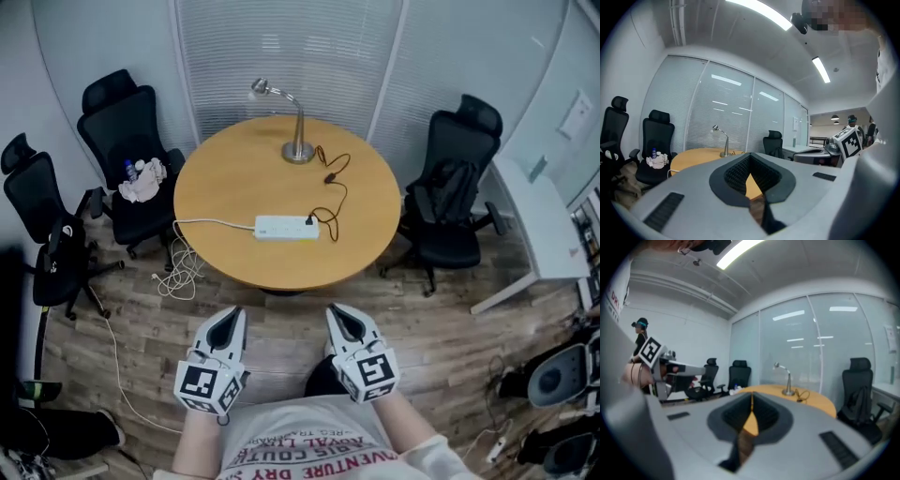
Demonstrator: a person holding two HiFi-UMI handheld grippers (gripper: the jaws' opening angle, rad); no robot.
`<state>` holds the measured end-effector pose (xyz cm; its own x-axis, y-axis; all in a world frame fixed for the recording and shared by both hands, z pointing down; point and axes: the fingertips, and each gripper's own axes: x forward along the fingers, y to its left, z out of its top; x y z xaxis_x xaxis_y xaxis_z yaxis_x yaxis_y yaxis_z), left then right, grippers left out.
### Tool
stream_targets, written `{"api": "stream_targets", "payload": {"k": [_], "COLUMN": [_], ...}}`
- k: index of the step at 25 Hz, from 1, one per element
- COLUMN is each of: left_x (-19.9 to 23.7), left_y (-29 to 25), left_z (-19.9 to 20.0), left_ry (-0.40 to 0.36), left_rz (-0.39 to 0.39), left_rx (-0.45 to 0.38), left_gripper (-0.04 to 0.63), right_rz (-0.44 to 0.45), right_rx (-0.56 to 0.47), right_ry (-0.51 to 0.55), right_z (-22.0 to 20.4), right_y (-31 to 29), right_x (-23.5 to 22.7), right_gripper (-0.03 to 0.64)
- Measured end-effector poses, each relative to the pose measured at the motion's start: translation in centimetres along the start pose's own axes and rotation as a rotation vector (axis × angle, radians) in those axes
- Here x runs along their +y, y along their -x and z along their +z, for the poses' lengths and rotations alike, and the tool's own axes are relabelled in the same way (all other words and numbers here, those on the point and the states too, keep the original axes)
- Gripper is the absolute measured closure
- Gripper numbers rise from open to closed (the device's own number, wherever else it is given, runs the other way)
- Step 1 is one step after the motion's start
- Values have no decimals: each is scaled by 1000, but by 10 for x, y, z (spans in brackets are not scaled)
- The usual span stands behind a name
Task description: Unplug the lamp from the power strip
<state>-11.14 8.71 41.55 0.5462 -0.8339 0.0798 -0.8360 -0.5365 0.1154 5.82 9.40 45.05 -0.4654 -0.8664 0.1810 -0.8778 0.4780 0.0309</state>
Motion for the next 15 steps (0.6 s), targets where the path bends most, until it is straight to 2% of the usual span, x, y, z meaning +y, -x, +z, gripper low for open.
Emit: {"api": "stream_targets", "payload": {"k": [7, 10, 15], "left_x": [0, -2, -9], "left_y": [-107, -153, -211], "left_z": [15, 17, 10], "left_ry": [29, 45, 57], "left_rz": [137, 188, 230], "left_rx": [-10, -7, 22], "left_gripper": [568, 568, 568], "right_rz": [119, 163, 220], "right_rx": [21, 51, 125], "right_ry": [8, 21, 37], "right_z": [23, 18, 4], "right_y": [-69, -97, -131], "right_x": [-108, -153, -204], "right_gripper": [589, 589, 588]}}
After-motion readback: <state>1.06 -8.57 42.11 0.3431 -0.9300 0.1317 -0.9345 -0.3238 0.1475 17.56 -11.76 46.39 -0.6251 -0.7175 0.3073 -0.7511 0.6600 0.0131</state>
